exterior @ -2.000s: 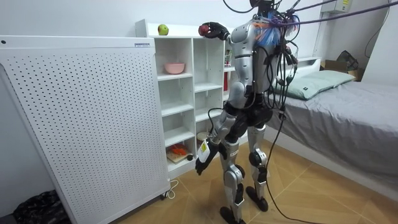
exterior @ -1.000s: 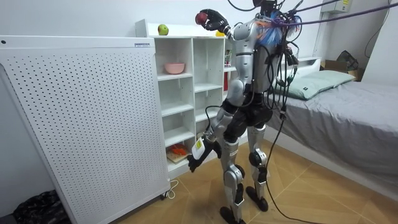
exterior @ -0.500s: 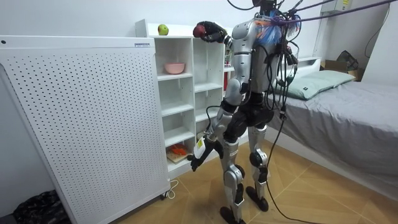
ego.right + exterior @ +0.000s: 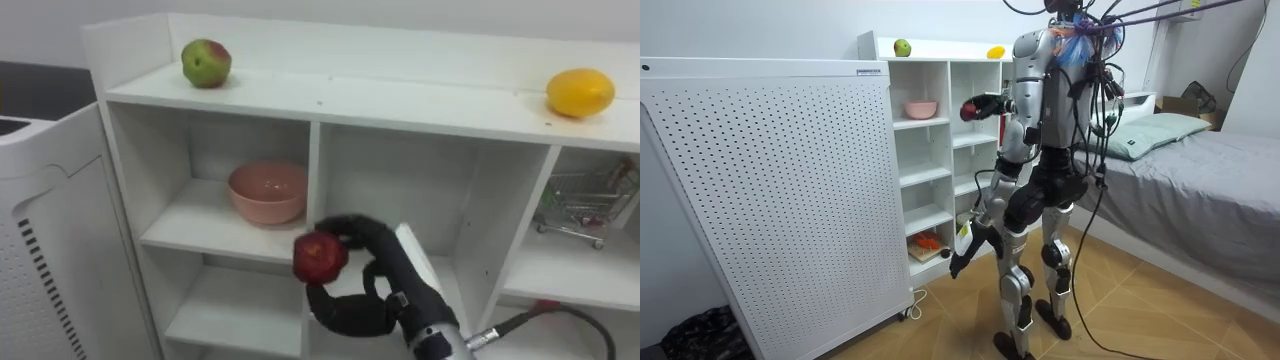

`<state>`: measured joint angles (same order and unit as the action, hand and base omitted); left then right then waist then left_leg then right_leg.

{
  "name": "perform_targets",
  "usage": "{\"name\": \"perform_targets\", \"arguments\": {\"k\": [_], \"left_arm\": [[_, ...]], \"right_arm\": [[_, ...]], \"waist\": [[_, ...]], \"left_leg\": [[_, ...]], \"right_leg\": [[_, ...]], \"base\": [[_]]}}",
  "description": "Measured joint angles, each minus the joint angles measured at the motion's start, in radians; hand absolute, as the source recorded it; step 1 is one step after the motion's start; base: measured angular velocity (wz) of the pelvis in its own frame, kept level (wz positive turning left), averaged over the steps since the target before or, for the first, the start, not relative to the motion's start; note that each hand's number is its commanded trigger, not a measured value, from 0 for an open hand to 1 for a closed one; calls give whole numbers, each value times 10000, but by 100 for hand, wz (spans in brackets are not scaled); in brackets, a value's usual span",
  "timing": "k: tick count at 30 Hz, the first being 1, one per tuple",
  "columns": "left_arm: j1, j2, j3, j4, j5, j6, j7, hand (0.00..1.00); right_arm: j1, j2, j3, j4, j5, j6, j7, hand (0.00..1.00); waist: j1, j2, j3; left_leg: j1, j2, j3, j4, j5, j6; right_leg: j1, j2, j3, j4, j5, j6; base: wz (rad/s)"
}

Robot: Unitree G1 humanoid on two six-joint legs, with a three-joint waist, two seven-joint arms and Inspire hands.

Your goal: Arrange fruit in the closet

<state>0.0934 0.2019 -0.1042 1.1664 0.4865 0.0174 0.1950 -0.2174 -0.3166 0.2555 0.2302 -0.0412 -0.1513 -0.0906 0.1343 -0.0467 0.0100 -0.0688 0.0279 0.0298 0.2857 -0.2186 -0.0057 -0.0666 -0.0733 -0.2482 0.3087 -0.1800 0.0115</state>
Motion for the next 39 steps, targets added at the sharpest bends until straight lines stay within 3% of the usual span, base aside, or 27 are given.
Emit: {"name": "perform_targets", "arguments": {"k": [2, 4, 7, 12, 15, 26, 28, 36, 39], "left_arm": [[-29, 5, 2, 246, -264, -56, 137, 0], [-100, 12, -5, 395, -661, -154, 204, 0], [-25, 14, -221, 449, -1112, -216, 210, 0], [-4, 24, -388, 411, -1791, -232, 364, 0], [21, 34, -466, 341, -2095, -272, 432, 0], [329, 119, -888, -444, -2604, -247, 486, 0], [334, 212, -1085, -578, -2720, -227, 491, 0], [423, 669, -1664, -924, -3398, -101, 512, 0], [619, 846, -1752, -1391, -3686, 52, 516, 0]], "right_arm": [[-14, 73, -62, 512, -56, -90, -157, 100], [-43, 224, -237, 1357, -177, -133, -420, 100], [-59, 220, -480, 2020, -194, -93, -626, 100], [-361, 228, -526, 2664, -116, -112, -1254, 100], [-712, 214, -624, 3261, 405, -233, -1580, 100], [-1663, -64, -829, 4990, 2094, -230, -2029, 100], [-1875, -198, -817, 5117, 2301, -222, -2162, 100], [-3109, -760, -788, 6436, 2899, -197, -2629, 100], [-3517, -1076, -636, 6636, 3295, 23, -2982, 100]], "waist": [[0, -5, 82], [-1, -79, 192], [38, 10, 269], [127, 89, 314], [214, 129, 339], [418, 46, 353], [472, 20, 356], [770, -138, 385], [972, -255, 404]], "left_leg": [[-355, -15, -10, 274, -29, 36], [-1062, -47, -37, 921, -152, 94], [-2190, -74, -68, 2074, -458, 119], [-3794, -84, -121, 3634, -761, 108], [-4496, -172, -160, 4277, -853, 70], [-6717, -155, -412, 5981, -1034, -227], [-7250, -112, -486, 6344, -1069, -257], [-8805, -71, -463, 7022, -1020, -322], [-9355, -40, -434, 7204, -972, -340]], "right_leg": [[-332, -56, -8, 271, -55, -46], [-1095, -294, -30, 1123, -358, -70], [-2101, -461, -10, 2122, -683, -151], [-3718, -727, 24, 3642, -1165, -304], [-4460, -851, 167, 4451, -1451, -299], [-6601, -1081, 111, 6246, -1834, -671], [-7071, -1085, 45, 6531, -1905, -791], [-8573, -1267, 2, 7269, -1970, -927], [-9127, -1300, 10, 7455, -1944, -976]], "base": [[6], [11], [4], [7], [7], [5], [0], [4], [3]]}}
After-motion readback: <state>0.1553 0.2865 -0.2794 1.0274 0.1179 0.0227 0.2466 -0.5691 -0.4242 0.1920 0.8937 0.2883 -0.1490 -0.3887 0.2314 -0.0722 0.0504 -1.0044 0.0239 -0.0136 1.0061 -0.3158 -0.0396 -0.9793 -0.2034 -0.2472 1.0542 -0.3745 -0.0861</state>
